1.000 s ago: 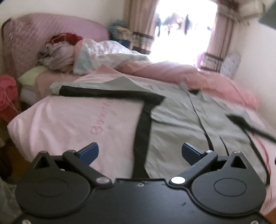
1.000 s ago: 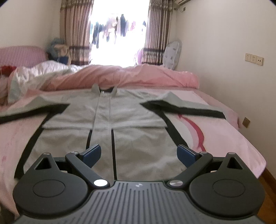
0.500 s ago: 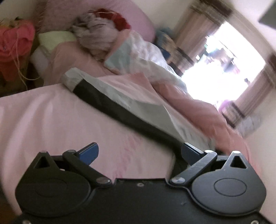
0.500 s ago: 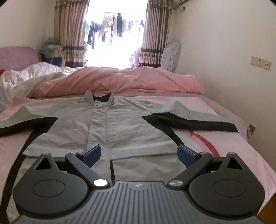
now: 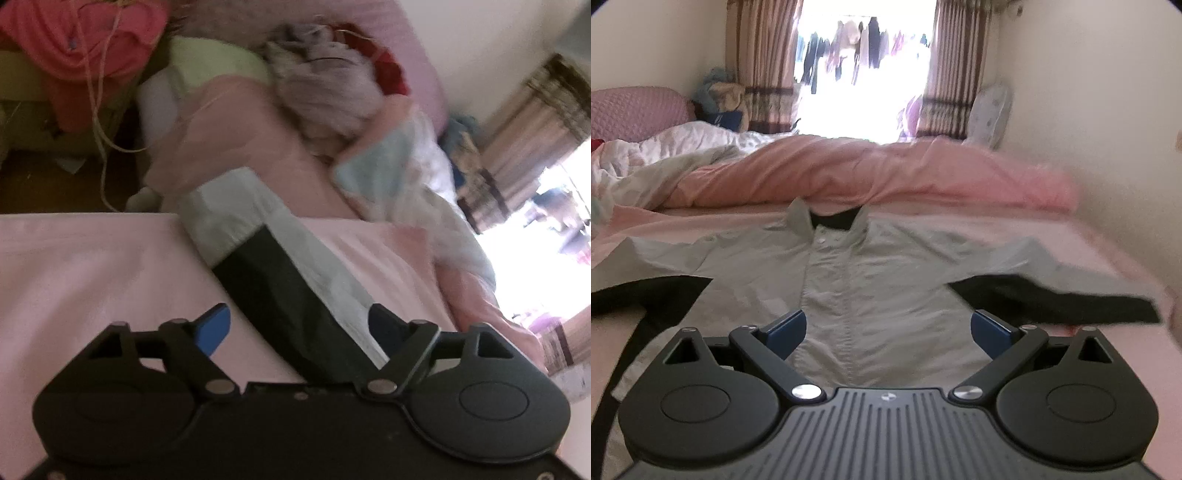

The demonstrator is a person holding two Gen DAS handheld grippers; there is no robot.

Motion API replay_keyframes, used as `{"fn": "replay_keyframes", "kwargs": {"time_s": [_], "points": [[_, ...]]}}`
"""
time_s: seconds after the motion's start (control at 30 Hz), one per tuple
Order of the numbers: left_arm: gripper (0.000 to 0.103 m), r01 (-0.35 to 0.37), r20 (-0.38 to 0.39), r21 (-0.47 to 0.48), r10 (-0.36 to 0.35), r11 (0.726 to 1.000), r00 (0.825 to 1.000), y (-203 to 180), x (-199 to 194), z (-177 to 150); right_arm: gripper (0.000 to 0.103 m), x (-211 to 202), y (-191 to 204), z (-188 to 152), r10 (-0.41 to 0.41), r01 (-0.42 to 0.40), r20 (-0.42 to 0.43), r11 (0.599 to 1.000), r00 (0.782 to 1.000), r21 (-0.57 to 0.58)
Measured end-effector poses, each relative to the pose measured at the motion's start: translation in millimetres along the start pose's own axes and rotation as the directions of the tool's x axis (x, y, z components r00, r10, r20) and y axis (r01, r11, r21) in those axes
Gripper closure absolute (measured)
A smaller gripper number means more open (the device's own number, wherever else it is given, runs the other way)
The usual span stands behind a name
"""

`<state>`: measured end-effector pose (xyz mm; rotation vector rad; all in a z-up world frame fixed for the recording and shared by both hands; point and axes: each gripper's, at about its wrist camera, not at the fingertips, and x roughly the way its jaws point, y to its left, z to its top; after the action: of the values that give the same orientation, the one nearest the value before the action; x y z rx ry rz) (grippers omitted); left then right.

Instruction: Fold large clothes

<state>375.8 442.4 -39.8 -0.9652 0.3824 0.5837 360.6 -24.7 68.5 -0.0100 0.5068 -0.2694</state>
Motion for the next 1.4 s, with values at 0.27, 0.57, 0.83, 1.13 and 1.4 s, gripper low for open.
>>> {"fn": "replay_keyframes", "kwargs": {"time_s": [0.27,0.57,0.83,1.13,1.4], "points": [[0.035,-0.024,0.021,-0.117,0.027,0.993,0.999,24,43,13,0.000,46,13,-2,-0.013,0.012,-0.078,1.000,0.997,-0.011],[0.060,-0.056,0.055,-0.089,0.061,0.994,0.997,19,65,24,0.000,82,21,-4,-0.021,0.017,-0.145,0.999,0.989,-0.027],[0.097,-0.054,0.077,-0.073,0.060,0.996,0.995,5,61,24,0.000,73,14,-7,-0.022,0.018,-0.156,0.999,0.987,-0.029],[0.098,0.212,0.068,0.151,-0.224,0.966,0.972,-121,-6,4,0.000,51,-12,-5,0.012,-0.008,-0.138,1.000,0.990,0.027],[0.098,0.571,-0.179,0.396,-0.549,0.719,0.817,-293,-66,-114,0.000,39,-46,-9,0.029,-0.020,-0.137,0.998,0.990,0.066]]}}
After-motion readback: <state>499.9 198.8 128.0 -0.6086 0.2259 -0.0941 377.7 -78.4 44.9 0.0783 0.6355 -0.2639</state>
